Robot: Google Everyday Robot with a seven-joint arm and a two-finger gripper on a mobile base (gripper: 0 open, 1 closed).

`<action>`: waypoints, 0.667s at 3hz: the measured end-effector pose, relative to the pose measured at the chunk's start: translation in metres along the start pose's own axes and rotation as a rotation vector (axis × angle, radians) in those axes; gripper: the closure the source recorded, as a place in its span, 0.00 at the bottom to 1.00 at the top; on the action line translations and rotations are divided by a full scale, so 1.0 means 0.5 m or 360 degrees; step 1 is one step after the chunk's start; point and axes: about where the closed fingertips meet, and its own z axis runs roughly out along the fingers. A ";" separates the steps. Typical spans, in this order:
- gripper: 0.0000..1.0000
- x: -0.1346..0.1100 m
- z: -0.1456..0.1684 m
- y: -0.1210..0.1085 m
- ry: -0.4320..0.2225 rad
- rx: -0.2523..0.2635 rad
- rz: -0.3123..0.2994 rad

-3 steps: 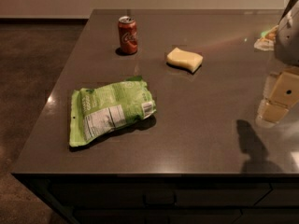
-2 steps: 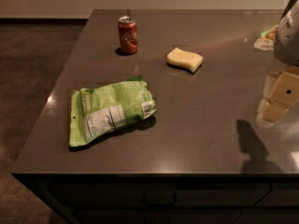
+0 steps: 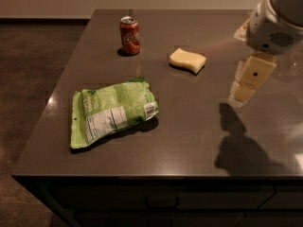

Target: Move coke can near green rice chip bag

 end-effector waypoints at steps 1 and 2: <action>0.00 -0.051 0.045 -0.047 -0.0050 0.0004 0.0026; 0.00 -0.104 0.094 -0.100 -0.0085 0.0027 0.0081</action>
Offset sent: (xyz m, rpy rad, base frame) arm 0.1257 0.0719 -0.0306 0.1013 -0.0352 -0.0953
